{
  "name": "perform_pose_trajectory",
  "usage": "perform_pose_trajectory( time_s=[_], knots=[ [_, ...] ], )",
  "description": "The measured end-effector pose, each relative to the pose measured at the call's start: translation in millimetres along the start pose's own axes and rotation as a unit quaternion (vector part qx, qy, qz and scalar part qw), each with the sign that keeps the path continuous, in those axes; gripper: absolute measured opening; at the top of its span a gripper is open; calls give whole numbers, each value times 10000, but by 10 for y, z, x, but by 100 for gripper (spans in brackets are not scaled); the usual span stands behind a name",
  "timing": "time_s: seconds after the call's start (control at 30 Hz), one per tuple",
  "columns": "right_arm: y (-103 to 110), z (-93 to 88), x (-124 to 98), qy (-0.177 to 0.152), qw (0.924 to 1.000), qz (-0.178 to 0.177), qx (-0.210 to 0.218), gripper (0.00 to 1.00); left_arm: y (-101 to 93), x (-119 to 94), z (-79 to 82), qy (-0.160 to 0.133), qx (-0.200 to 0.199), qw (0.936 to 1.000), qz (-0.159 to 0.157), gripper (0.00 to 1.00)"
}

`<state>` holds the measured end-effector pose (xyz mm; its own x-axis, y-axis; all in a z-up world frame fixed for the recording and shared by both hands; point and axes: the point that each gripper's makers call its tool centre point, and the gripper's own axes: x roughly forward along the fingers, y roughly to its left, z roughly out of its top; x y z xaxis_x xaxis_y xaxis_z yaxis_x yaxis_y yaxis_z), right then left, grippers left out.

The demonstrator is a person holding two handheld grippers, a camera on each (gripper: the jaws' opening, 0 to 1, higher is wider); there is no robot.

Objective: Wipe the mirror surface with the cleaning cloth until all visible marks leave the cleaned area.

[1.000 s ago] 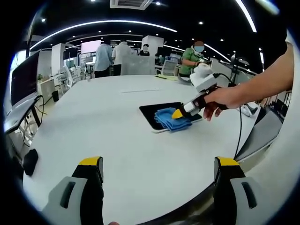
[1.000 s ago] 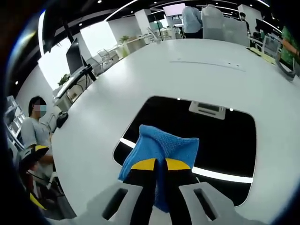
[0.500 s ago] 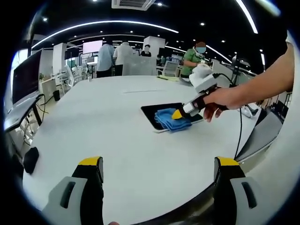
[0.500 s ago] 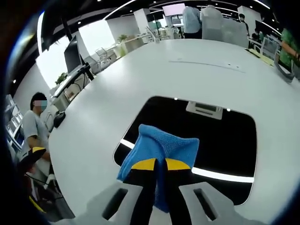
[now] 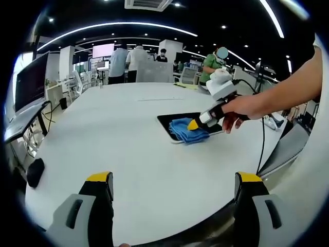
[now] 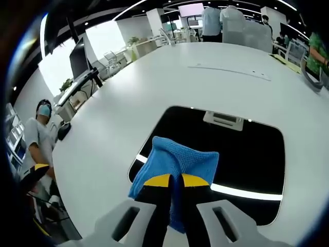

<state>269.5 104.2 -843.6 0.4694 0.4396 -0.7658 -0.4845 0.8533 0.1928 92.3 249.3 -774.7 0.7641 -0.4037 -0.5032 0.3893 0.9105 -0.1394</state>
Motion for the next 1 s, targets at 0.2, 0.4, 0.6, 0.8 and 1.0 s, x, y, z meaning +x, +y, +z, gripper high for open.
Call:
perform_pose_trajectory(
  time_s=[0.2,0.4,0.6,0.8,1.0],
  knots=[
    [56,19,33,39,10000,-11,-51,2,34,-27,-14,-7,-37,10000,24,99],
    [79,30,51,46,9999,-50,-80,2,60,-42,6,-52,-68,9999,54,99],
    [78,45,94,42,9999,-56,-101,2,58,-48,-1,-44,-66,10000,40,99],
    [96,52,118,11,9999,-91,-106,2,28,-68,5,-20,24,10000,21,99],
    [111,65,142,14,9998,-125,-150,2,-4,-61,14,-11,103,9999,22,99]
  ],
)
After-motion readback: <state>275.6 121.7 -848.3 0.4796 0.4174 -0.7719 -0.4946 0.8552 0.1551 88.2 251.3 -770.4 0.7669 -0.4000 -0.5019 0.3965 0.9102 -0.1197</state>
